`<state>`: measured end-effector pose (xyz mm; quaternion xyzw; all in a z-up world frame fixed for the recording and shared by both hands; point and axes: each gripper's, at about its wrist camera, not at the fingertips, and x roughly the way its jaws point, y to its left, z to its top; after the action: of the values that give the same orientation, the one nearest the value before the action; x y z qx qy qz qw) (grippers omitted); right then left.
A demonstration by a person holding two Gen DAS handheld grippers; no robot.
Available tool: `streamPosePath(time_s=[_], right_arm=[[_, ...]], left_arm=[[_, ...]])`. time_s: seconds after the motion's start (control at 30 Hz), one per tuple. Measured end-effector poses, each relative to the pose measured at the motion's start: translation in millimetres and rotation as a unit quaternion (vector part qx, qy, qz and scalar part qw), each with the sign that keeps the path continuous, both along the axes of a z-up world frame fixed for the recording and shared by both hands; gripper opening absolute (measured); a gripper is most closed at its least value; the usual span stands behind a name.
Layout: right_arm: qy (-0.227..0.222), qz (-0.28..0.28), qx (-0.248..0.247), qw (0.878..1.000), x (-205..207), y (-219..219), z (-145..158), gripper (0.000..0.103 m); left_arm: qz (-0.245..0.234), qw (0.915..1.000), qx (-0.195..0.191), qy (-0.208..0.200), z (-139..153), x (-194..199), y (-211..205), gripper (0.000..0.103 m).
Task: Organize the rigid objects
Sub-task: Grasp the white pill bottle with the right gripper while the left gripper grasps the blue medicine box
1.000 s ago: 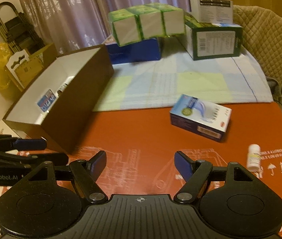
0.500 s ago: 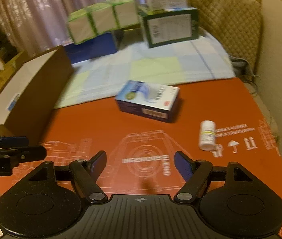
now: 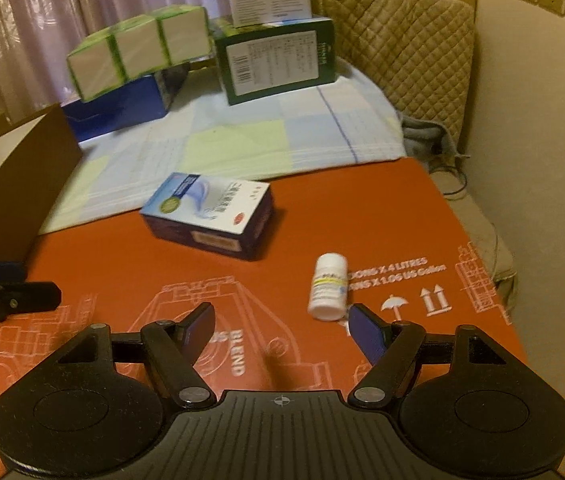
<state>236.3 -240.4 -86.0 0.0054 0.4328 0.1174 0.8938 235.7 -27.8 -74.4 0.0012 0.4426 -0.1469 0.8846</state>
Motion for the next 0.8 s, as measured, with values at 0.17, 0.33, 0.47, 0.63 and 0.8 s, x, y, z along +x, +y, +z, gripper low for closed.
streamPosePath(time_s=[0.17, 0.33, 0.47, 0.63, 0.8], right_arm=[[-0.011, -0.012, -0.016, 1.0, 12.1, -3.5, -9.5, 0.06], [-0.008, -0.021, -0.023, 0.999, 27.7, -5.1, -21.6, 0.051], [0.002, -0.029, -0.028, 0.999, 38.6, -5.7, -30.5, 0.045], [0.015, -0.036, -0.03, 0.999, 48.6, -6.9, -38.9, 0.042], [0.034, -0.038, -0.031, 0.998, 54.5, -9.1, -45.9, 0.024]], left_arm=[[-0.014, 0.9998, 0.011, -0.01, -8.4, 21.4, -9.6, 0.065], [-0.029, 0.9993, 0.017, -0.016, -17.1, 44.0, -16.3, 0.065], [-0.039, 0.999, 0.019, -0.011, -25.0, 62.5, -19.5, 0.065], [-0.051, 0.9986, 0.014, -0.005, -34.7, 81.3, -20.8, 0.065], [-0.067, 0.9977, 0.008, 0.0, -45.4, 95.5, -22.9, 0.065]])
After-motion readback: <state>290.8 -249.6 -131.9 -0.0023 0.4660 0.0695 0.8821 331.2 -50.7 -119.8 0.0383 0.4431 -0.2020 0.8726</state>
